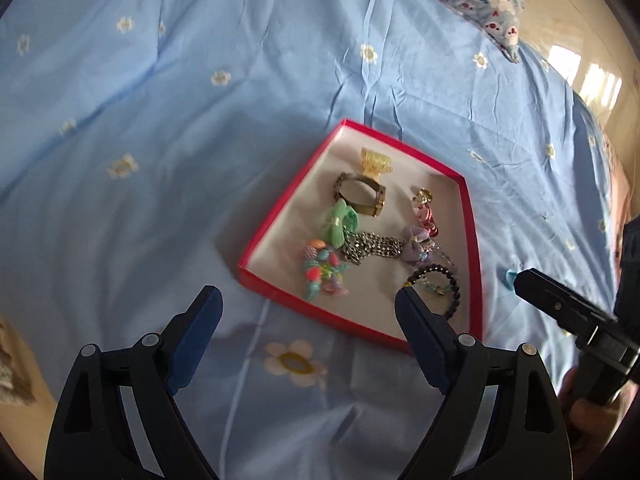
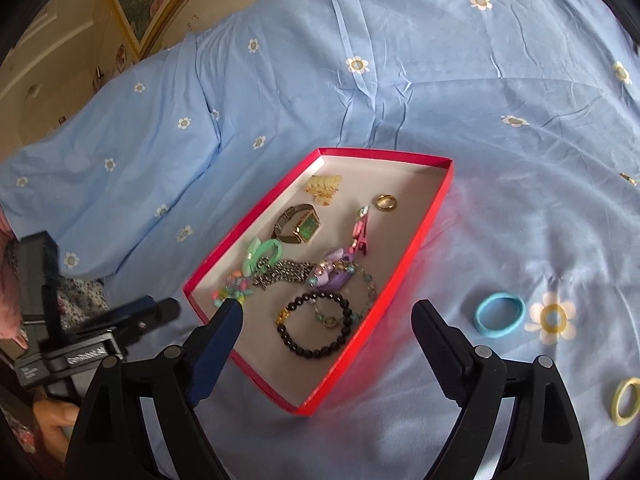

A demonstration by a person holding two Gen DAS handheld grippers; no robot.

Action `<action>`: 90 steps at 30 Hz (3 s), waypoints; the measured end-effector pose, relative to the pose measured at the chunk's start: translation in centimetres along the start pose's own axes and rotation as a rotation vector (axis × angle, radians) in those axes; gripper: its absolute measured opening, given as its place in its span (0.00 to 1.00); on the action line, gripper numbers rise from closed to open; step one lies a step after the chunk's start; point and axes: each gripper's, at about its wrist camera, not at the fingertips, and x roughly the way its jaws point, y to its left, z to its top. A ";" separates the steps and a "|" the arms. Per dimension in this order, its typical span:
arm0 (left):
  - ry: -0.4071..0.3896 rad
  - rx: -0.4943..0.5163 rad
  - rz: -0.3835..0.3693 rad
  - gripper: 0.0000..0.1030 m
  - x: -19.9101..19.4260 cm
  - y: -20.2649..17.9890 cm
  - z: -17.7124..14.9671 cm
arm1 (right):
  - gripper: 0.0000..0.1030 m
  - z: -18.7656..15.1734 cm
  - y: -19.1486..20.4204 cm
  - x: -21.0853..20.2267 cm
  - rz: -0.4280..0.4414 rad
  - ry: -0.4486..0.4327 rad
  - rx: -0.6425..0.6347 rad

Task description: Organize jewelry

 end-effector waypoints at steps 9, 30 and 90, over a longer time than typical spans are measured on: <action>-0.132 0.115 0.059 1.00 -3.4 -1.7 -0.2 | 0.98 -0.4 1.9 -3.5 -0.076 -0.122 -0.135; -0.125 0.162 0.134 1.00 -2.8 -2.0 -2.3 | 1.00 -3.0 3.7 -4.3 -0.123 -0.118 -0.231; -0.153 0.168 0.065 1.00 -3.5 -3.7 -3.2 | 1.00 -4.6 2.3 -3.8 -0.138 -0.151 -0.164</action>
